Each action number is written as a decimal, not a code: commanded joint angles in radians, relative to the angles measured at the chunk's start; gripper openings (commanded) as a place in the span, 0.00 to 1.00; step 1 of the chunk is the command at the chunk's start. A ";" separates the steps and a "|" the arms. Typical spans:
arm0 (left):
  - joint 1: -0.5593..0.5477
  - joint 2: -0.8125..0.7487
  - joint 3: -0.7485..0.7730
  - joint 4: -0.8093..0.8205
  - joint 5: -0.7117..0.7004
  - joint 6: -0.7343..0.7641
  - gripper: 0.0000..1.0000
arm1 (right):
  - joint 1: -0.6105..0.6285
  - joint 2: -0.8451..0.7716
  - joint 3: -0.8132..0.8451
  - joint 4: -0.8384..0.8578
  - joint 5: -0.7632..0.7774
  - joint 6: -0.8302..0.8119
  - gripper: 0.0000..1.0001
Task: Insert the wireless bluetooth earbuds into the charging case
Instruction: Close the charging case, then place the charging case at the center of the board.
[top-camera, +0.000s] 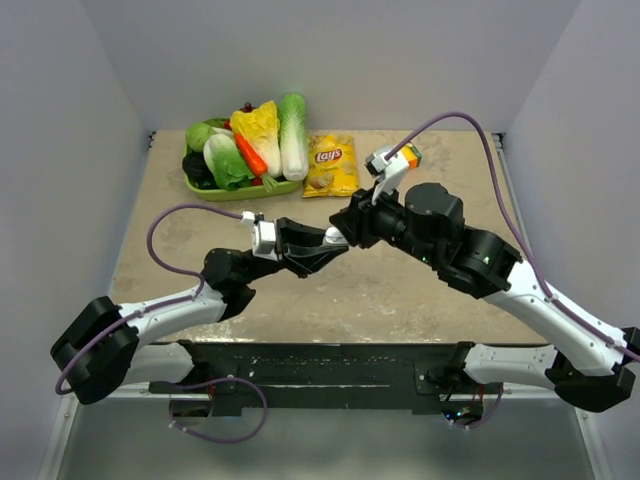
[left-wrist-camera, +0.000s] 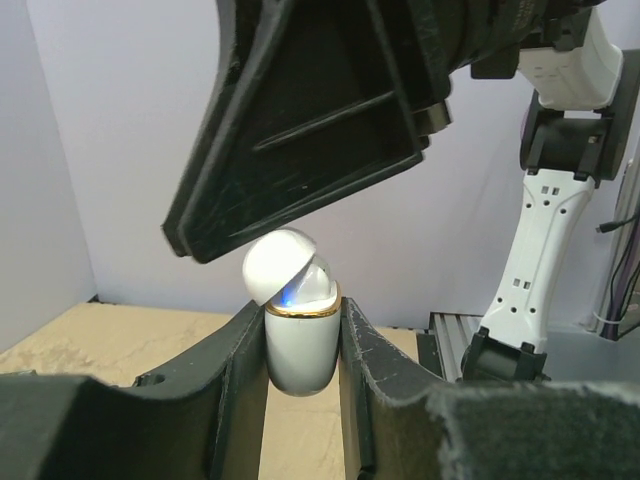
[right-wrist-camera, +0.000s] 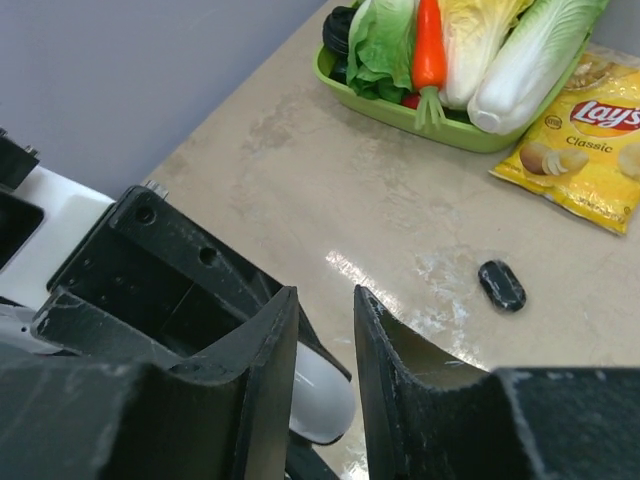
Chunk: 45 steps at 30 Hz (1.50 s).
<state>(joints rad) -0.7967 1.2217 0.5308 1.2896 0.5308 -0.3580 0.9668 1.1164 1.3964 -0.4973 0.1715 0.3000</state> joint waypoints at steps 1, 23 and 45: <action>0.011 0.015 0.041 0.602 -0.057 0.022 0.00 | 0.001 -0.032 -0.026 -0.027 -0.008 -0.004 0.35; 0.272 0.177 -0.205 -0.073 -0.379 -0.488 0.00 | 0.000 -0.222 -0.473 0.235 0.336 0.120 0.59; 0.329 0.610 -0.166 -0.171 -0.462 -0.573 0.36 | 0.000 -0.251 -0.522 0.210 0.335 0.128 0.61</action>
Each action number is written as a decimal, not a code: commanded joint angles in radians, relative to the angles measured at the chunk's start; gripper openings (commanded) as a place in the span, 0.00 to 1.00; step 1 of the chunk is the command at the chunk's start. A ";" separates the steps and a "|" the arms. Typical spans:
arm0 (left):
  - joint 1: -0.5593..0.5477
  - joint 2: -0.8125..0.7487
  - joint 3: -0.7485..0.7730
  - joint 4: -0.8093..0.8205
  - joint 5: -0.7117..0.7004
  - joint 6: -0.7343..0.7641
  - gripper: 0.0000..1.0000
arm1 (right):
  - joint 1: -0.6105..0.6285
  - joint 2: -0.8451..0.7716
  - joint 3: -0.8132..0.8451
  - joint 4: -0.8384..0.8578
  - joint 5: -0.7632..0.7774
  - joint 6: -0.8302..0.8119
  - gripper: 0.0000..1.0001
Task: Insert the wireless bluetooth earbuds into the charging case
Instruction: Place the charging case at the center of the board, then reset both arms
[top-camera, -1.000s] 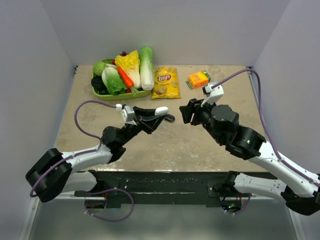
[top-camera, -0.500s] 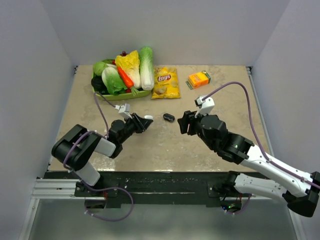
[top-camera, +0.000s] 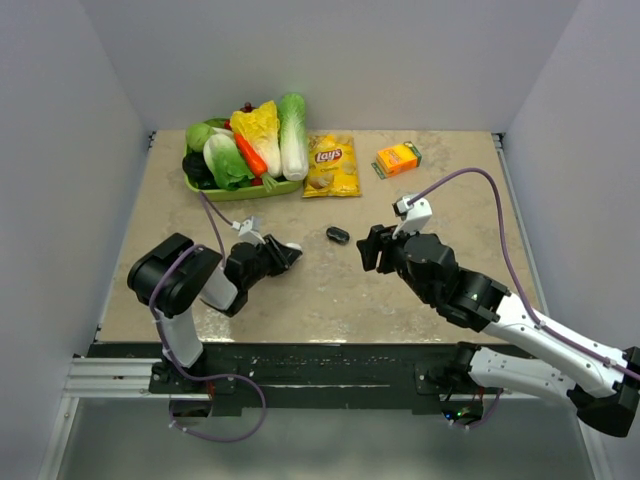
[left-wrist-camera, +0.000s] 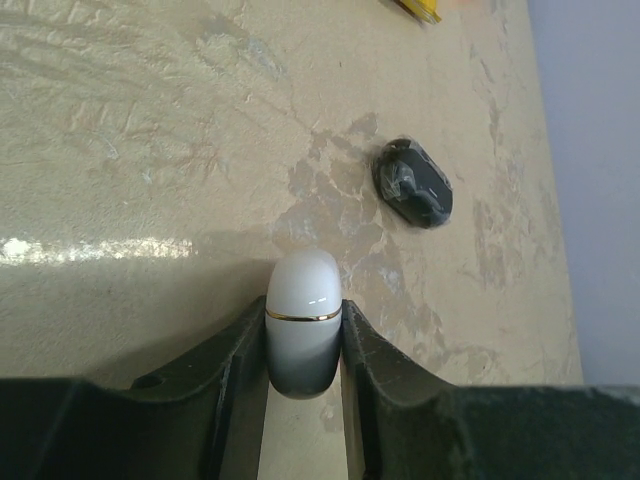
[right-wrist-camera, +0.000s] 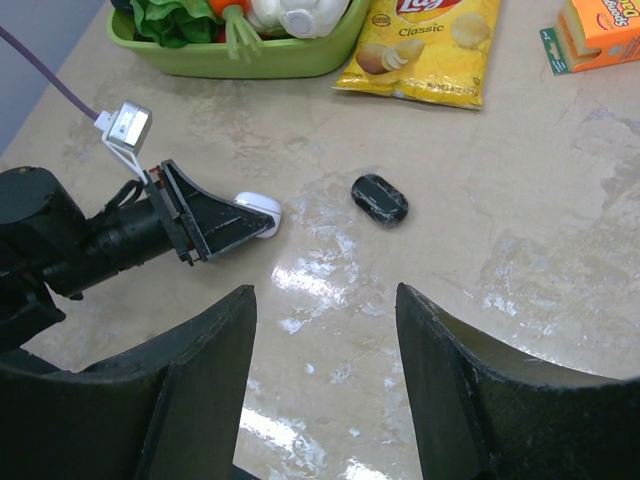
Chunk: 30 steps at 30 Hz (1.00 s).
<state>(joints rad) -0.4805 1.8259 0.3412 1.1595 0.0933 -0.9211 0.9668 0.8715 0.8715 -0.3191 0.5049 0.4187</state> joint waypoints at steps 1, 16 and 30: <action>0.011 0.004 0.022 -0.050 -0.024 -0.009 0.38 | 0.000 -0.006 0.001 0.032 0.003 0.009 0.61; 0.056 -0.310 -0.028 -0.601 -0.170 0.018 0.66 | 0.000 -0.028 -0.009 0.020 -0.003 0.025 0.63; -0.113 -0.770 0.163 -1.264 -0.411 0.129 0.70 | 0.000 -0.054 -0.089 0.080 0.095 0.025 0.72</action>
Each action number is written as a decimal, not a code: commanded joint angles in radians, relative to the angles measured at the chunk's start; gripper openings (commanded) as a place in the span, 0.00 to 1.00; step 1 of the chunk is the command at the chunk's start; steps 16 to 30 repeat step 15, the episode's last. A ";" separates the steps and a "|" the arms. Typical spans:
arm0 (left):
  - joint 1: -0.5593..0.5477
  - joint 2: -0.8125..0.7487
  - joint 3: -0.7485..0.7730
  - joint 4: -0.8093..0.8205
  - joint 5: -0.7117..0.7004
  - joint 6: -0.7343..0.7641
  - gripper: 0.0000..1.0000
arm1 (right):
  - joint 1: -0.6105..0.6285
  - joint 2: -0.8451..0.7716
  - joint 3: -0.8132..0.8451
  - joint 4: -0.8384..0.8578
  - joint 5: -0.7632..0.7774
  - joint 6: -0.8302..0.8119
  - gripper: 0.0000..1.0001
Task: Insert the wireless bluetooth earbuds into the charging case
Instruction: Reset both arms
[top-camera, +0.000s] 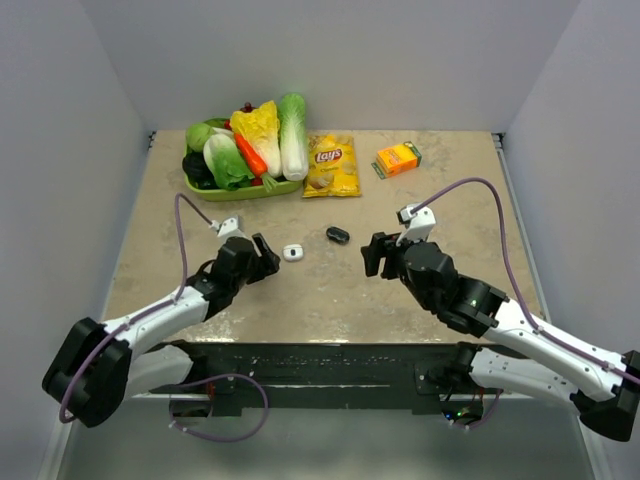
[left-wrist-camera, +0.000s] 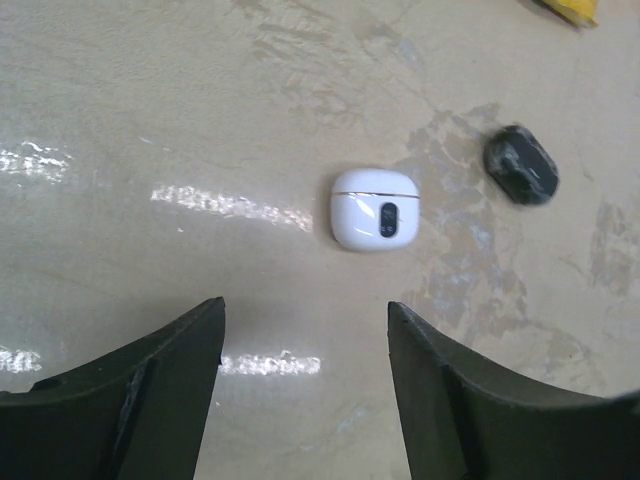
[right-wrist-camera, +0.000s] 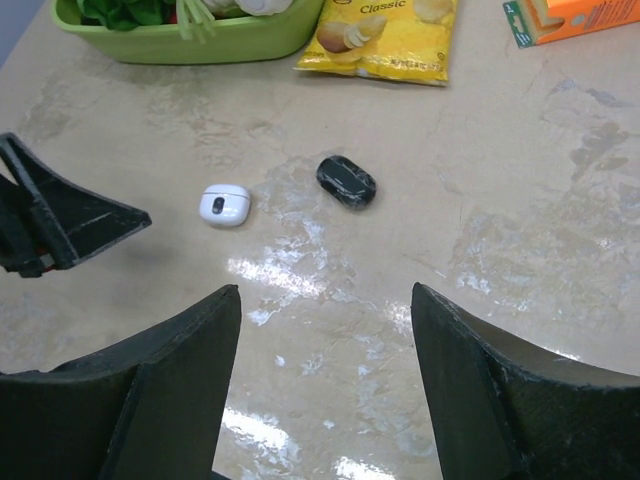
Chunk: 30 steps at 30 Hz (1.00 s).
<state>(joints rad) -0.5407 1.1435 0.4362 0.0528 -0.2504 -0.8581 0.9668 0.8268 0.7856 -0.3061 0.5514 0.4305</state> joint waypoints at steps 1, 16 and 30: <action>-0.054 -0.109 0.073 -0.153 -0.052 0.091 0.71 | 0.000 -0.008 0.006 0.068 0.044 0.014 0.73; -0.059 -0.254 0.082 -0.093 -0.046 0.154 0.98 | 0.000 -0.006 0.030 0.087 0.036 0.039 0.98; -0.059 -0.254 0.082 -0.093 -0.046 0.154 0.98 | 0.000 -0.006 0.030 0.087 0.036 0.039 0.98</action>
